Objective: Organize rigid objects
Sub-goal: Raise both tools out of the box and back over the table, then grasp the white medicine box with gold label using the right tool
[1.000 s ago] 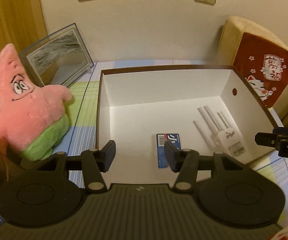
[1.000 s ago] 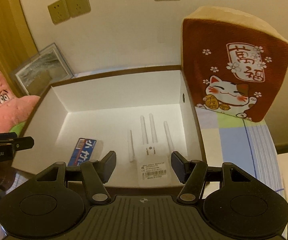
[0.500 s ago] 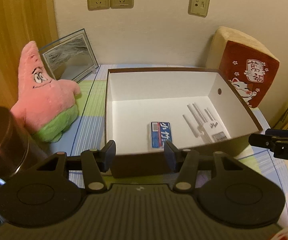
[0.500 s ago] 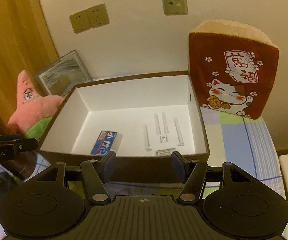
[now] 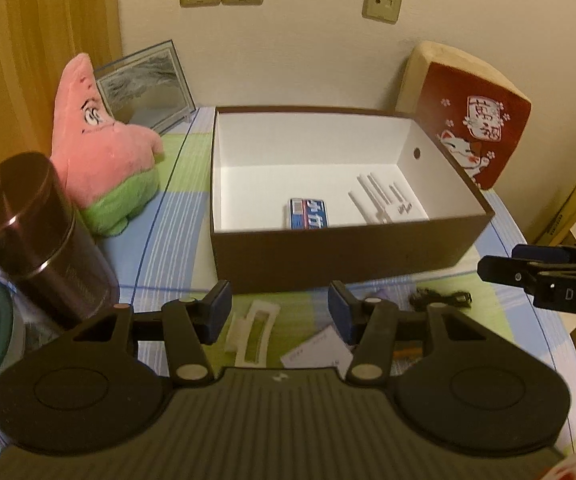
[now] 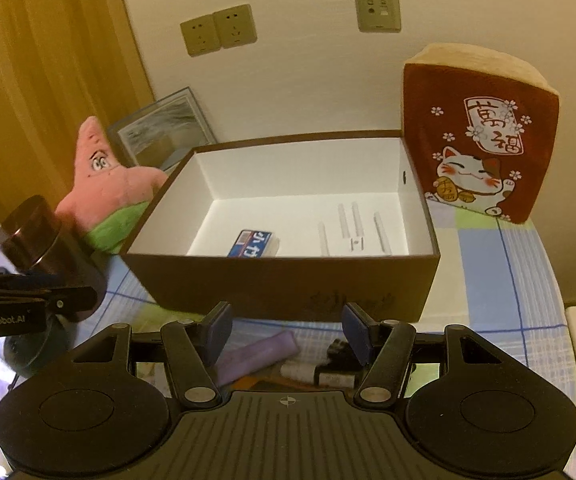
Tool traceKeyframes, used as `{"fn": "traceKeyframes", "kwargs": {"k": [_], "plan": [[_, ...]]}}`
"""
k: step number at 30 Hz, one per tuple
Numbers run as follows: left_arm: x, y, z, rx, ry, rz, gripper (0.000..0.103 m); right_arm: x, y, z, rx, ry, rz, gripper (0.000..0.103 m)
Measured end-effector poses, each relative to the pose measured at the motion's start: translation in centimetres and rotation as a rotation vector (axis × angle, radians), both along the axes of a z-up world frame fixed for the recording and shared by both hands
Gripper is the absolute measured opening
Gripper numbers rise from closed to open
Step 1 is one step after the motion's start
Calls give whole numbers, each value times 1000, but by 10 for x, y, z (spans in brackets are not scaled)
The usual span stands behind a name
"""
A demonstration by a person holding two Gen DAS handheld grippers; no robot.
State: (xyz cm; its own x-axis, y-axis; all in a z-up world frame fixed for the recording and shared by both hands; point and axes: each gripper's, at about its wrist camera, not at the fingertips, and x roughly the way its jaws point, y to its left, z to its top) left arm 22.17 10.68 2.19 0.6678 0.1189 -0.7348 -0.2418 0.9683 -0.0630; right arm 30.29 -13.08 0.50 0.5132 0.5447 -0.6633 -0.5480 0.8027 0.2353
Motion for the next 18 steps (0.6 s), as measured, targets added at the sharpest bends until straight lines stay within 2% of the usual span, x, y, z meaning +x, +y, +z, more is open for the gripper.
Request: {"fn": "traceKeyframes", "kwargs": {"k": [18], "plan": [[-44, -21, -33, -31, 88, -4, 49, -48, 8, -32, -28, 84, 115, 58]]}}
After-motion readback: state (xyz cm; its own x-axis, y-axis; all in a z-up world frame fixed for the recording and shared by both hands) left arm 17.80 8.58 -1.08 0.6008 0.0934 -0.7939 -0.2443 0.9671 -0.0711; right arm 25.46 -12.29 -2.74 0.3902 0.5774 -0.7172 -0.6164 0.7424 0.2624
